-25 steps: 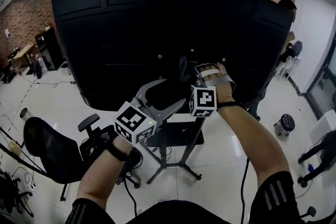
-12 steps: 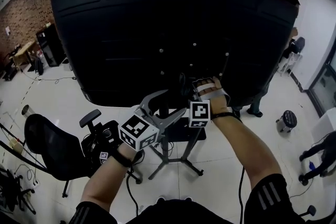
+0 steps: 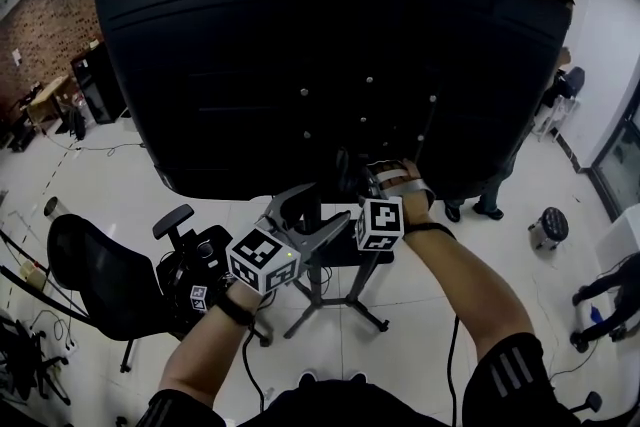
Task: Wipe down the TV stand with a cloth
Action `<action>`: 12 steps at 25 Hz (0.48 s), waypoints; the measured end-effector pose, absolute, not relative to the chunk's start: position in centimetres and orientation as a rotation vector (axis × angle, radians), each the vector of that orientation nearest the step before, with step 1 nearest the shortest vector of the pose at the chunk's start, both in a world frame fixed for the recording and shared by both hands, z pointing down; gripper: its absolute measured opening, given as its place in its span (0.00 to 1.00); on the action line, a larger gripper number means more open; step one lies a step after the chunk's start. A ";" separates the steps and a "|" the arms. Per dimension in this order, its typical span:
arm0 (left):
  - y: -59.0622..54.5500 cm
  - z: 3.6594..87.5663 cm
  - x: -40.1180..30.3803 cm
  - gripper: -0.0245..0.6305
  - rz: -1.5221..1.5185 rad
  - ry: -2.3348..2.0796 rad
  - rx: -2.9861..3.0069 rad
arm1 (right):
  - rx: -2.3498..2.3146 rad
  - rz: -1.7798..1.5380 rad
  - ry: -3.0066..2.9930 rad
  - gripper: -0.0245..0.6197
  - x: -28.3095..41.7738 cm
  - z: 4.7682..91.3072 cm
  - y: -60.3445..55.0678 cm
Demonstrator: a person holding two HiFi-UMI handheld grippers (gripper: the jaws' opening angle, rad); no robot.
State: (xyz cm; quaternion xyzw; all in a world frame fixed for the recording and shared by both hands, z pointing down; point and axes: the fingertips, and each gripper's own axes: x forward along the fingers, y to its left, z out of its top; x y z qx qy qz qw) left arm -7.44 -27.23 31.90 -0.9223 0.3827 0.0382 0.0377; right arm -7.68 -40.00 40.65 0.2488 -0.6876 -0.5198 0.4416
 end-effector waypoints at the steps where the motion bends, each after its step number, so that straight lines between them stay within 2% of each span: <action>1: -27.2 31.9 -7.5 0.52 0.134 1.183 -2.832 | 0.634 -1.276 -1.769 0.08 -7.8 39.7 -39.1; 12: -25.8 25.9 -6.5 0.52 0.290 1.181 -2.710 | 0.869 -1.103 -2.276 0.09 -2.9 27.9 -33.1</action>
